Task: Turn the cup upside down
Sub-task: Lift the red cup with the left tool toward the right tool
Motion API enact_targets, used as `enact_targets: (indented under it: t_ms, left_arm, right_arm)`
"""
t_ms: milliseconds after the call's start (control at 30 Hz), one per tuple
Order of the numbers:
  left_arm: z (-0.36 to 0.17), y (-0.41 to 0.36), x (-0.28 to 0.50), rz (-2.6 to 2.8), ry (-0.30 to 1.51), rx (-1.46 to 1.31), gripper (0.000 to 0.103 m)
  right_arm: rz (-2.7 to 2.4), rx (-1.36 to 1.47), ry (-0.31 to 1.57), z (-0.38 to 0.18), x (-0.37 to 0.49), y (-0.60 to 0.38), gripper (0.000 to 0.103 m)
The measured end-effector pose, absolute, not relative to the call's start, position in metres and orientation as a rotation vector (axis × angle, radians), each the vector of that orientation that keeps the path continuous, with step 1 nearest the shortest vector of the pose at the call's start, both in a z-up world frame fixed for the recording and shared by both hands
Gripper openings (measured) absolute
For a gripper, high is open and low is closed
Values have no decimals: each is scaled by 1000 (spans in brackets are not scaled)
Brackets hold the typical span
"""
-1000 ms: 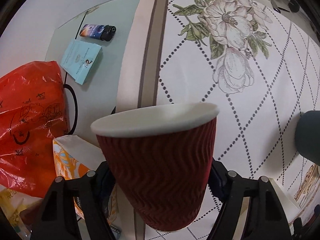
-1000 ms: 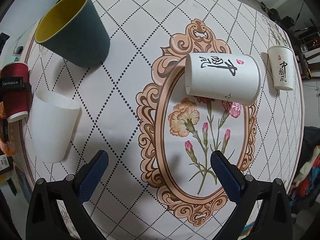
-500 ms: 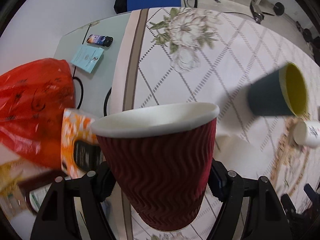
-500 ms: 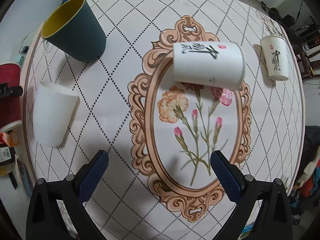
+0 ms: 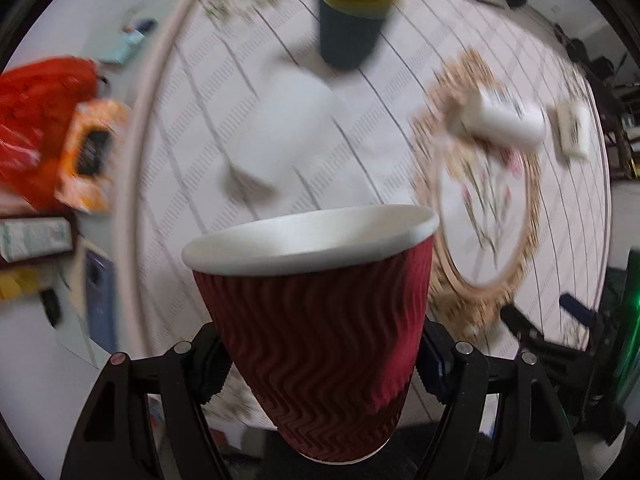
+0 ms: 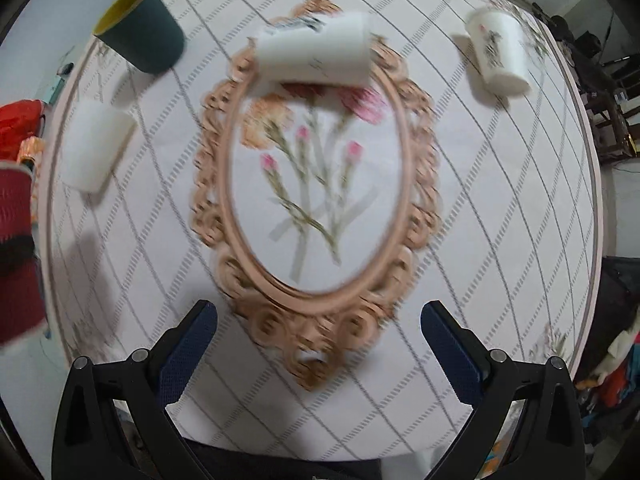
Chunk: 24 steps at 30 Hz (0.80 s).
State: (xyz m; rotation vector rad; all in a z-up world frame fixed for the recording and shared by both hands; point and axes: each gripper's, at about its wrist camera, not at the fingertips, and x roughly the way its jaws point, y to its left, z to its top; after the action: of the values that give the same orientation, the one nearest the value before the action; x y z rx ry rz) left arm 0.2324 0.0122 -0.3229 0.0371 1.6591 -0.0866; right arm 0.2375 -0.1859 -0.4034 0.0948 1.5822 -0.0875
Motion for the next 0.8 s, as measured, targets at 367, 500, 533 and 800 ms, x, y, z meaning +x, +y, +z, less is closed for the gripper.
enact_targets:
  t_ms: [367,500,533,800]
  left_arm:
    - [-398,-71,200,-146,1814,51,74]
    - [-407,-82,210,-139,1803,66,74]
    - [-407,-85,213,-137,1794,79,74]
    - [-411,-102,236,-175,1760,177,75]
  right_arm:
    - [-143,115,1631,-426,193,-263,103]
    - [-153,110,1638,-432,187,-278,103]
    - [-158,112,1638,-433,186,-283,103]
    - [-198,149,1631,-433,181,-306,103]
